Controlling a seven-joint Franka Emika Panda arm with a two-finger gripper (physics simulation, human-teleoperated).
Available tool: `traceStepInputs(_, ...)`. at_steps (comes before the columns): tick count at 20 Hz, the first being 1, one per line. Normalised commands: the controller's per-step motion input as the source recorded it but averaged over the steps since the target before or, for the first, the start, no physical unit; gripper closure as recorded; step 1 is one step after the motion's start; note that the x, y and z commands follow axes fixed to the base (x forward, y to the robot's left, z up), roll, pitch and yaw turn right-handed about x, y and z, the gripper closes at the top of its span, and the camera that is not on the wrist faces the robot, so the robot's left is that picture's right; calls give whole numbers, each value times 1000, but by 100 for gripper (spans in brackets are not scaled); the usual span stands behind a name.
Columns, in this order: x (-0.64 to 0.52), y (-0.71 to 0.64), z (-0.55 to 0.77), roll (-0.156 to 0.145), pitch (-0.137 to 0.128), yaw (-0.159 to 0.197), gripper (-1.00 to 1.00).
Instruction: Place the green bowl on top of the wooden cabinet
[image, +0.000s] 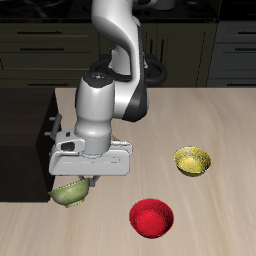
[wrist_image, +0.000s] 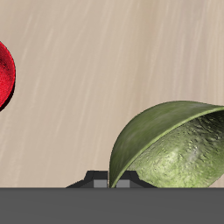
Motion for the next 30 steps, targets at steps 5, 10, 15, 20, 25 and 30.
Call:
traceStepInputs(5,-155,-85,341,0,-38,7,100)
traceStepInputs(10,-238,-168,518,-12,-41,-42,100)
traceStepInputs(15,-272,-135,595,-17,-71,-15,100)
traceStepInputs(20,-191,-32,347,5,-34,-8,100)
traceStepInputs(25,-180,13,386,2,-40,0,100)
traceStepInputs(30,-212,40,361,9,-39,-2,100)
